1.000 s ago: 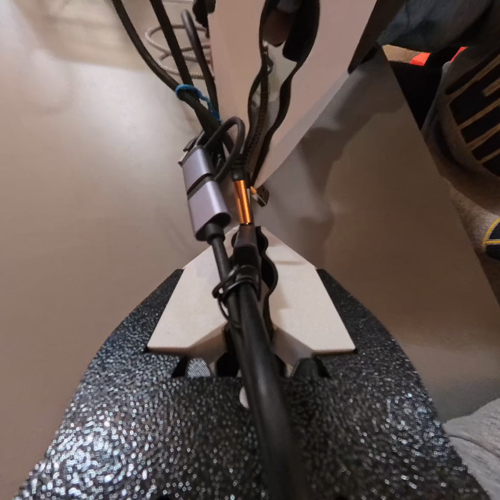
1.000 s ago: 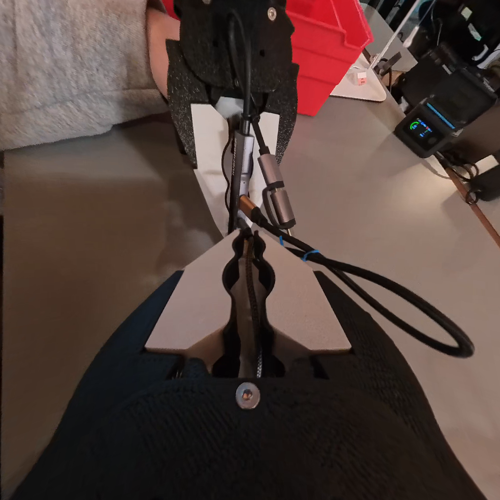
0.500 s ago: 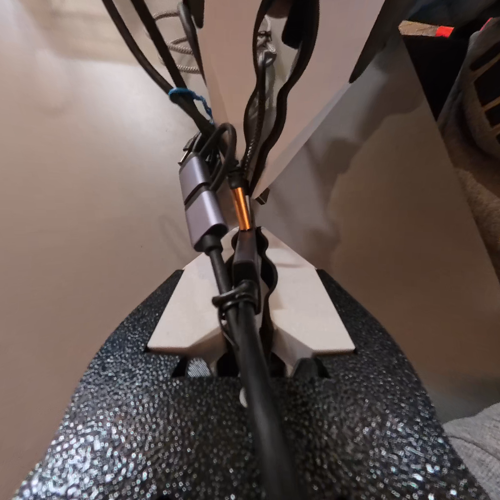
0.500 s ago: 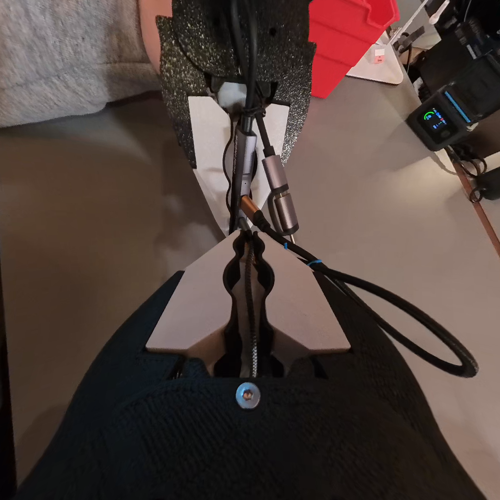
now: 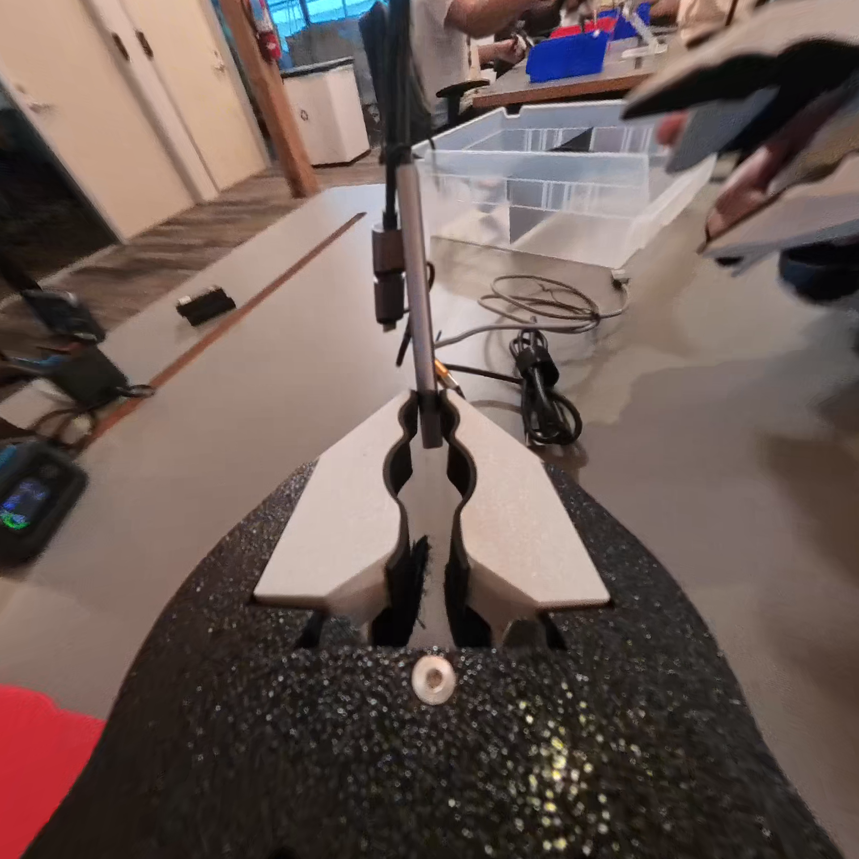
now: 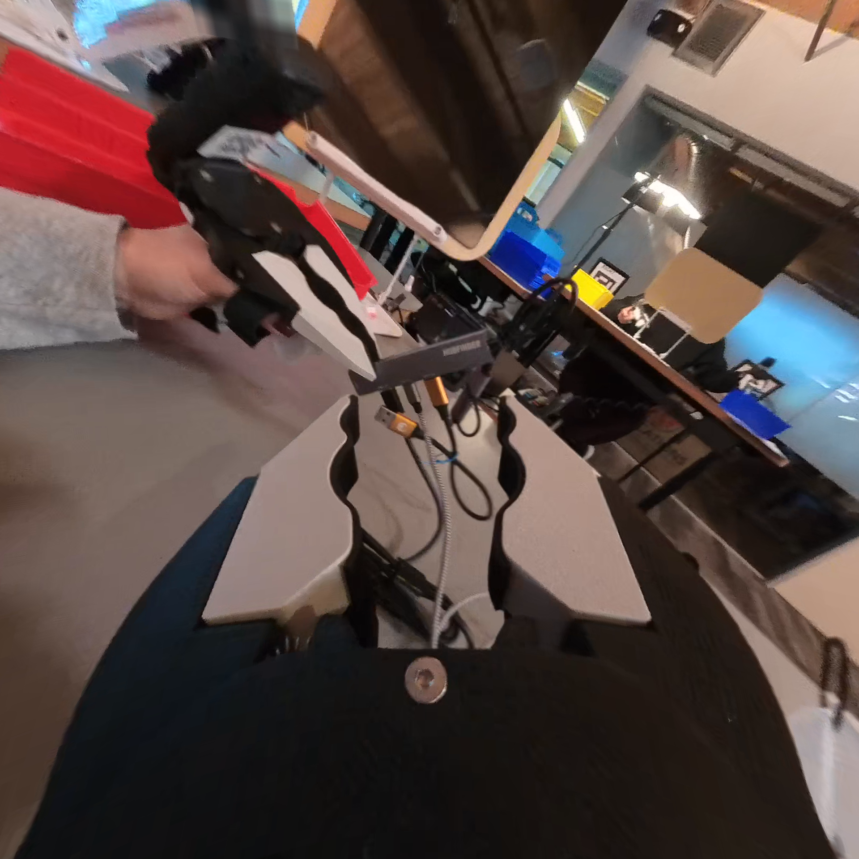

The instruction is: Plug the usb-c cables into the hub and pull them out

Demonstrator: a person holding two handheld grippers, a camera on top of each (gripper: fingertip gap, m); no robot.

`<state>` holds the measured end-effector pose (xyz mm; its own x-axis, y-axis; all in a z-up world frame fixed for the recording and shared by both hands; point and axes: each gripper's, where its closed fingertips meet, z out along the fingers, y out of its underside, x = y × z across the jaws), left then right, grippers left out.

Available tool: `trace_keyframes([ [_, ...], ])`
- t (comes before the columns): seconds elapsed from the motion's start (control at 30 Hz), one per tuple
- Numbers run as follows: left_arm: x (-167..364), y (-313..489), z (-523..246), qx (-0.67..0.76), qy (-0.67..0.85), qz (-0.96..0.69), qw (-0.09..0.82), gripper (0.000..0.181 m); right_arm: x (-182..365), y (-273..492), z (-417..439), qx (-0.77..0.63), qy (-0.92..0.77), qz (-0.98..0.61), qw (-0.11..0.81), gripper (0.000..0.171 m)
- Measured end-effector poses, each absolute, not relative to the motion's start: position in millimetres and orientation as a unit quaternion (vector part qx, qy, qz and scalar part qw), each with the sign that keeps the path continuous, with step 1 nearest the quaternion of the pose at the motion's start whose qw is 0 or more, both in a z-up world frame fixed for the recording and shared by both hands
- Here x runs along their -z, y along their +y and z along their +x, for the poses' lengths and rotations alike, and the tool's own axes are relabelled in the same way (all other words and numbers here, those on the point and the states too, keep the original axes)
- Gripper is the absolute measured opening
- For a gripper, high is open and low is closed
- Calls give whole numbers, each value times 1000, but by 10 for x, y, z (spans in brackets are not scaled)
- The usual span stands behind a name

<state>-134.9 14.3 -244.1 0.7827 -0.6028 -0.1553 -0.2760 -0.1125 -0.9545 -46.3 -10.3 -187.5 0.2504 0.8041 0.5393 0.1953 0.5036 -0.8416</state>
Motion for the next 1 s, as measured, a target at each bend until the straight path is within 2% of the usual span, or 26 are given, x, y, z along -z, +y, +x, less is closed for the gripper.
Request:
trace_keyframes([
  [0.07,2412,116,-1290,97,334,-720,600,6,1843,-33,-493,-183,-590,-435,655,72],
  [0.1,2422,106,-1259,69,355,-715,598,6,1815,-22,-522,-151,-609,-418,657,74],
  [0.2,2492,66,-1136,-38,442,-681,583,7,1869,11,-646,-6,-690,-344,637,67],
  [0.3,2600,69,-1104,-94,482,-669,558,8,2020,127,-671,122,-749,-302,577,70],
  [0.37,2625,91,-1142,-126,490,-665,550,8,1957,146,-629,177,-758,-259,573,57],
  [0.43,2564,83,-1128,-122,480,-665,559,8,1865,49,-582,172,-757,-245,581,51],
  [0.5,2513,89,-1159,-134,470,-666,563,7,1910,-90,-569,124,-767,-279,564,66],
  [0.63,2634,141,-1208,-112,445,-708,536,7,2029,-98,-381,162,-785,-330,499,74],
  [0.7,2700,178,-1235,-125,440,-717,525,7,2095,-102,-191,143,-785,-401,451,88],
  [0.77,2714,202,-1162,-126,435,-720,526,7,2058,-135,-89,104,-778,-432,445,93],
  [0.87,2763,204,-975,-141,451,-712,519,7,2079,-210,-177,33,-787,-420,450,95],
  [1.0,2937,227,-862,-223,504,-686,475,7,2508,51,-292,64,-827,-396,394,98],
])
